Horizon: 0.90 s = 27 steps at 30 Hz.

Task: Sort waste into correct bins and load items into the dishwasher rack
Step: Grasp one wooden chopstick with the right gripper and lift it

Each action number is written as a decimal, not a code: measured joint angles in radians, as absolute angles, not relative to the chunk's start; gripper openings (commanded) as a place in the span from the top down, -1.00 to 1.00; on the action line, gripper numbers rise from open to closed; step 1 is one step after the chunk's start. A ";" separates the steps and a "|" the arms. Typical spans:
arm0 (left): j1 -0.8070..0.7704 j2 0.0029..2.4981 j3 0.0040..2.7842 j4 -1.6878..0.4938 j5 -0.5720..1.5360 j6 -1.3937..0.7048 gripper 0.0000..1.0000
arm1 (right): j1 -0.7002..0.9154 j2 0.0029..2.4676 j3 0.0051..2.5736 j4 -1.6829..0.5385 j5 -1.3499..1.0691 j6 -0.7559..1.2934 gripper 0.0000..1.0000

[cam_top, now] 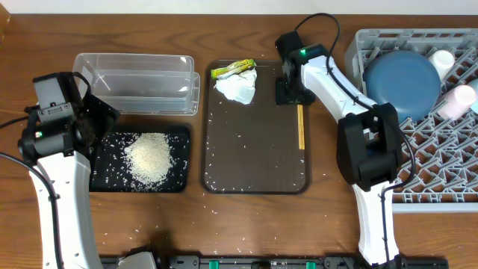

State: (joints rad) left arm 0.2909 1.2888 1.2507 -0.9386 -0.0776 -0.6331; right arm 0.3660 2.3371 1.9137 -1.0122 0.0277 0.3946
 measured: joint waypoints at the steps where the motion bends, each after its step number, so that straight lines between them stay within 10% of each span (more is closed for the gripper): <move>1: 0.291 1.289 1.251 -0.939 -0.078 -0.633 -0.79 | 0.366 2.337 1.914 -1.012 0.028 0.395 0.01; 27: 0.291 1.289 1.251 -0.939 -0.078 -0.633 -0.79 | 0.374 2.337 1.868 -0.976 0.060 0.409 0.18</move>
